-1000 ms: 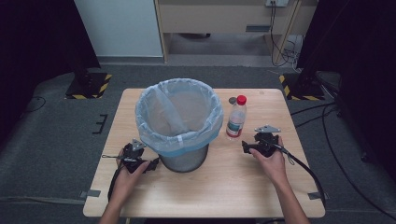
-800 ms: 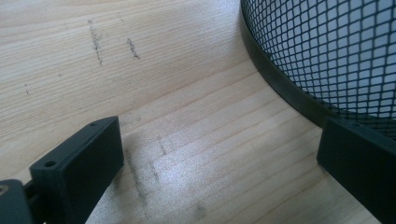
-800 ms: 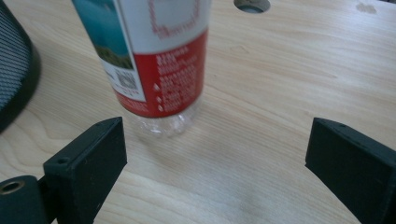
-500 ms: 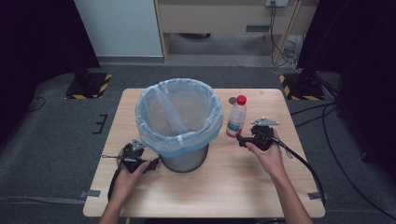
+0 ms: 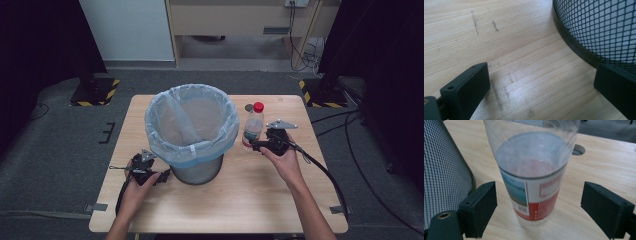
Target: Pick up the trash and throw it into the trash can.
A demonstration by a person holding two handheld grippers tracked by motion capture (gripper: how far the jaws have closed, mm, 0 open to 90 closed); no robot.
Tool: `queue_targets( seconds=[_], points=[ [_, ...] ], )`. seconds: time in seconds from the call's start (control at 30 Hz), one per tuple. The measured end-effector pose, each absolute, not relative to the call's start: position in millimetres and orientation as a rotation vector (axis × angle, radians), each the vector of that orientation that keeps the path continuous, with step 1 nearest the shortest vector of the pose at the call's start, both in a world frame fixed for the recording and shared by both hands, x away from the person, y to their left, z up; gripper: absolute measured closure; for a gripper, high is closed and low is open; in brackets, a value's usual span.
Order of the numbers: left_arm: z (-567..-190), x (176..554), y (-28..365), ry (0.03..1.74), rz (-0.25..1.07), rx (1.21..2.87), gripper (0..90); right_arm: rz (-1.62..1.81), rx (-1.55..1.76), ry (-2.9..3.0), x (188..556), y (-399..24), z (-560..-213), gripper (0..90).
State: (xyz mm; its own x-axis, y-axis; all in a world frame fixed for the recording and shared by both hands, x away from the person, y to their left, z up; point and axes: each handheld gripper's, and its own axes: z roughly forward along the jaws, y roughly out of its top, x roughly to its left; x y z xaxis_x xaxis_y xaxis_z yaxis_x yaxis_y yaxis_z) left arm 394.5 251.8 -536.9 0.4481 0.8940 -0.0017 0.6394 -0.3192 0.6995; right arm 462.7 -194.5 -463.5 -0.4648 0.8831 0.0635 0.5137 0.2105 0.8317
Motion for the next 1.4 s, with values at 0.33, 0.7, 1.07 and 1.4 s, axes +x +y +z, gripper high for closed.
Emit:
queue_targets(
  seconds=[0.33,0.7,1.07,1.4],
  points=[
    [-537,394,252,1.278,0.519,2.069,0.0,1.236,1.284,2.034,475,-189,-462,14.9],
    [-537,394,252,1.278,0.519,2.069,0.0,1.265,1.259,2.01,485,-181,-461,25.5],
    [-537,394,252,1.278,0.519,2.069,0.0,1.317,1.222,1.992,471,-192,-438,28.3],
    [-537,394,252,1.277,0.52,2.069,0.0,1.41,1.188,1.962,447,-215,-398,28.4]
  ],
)
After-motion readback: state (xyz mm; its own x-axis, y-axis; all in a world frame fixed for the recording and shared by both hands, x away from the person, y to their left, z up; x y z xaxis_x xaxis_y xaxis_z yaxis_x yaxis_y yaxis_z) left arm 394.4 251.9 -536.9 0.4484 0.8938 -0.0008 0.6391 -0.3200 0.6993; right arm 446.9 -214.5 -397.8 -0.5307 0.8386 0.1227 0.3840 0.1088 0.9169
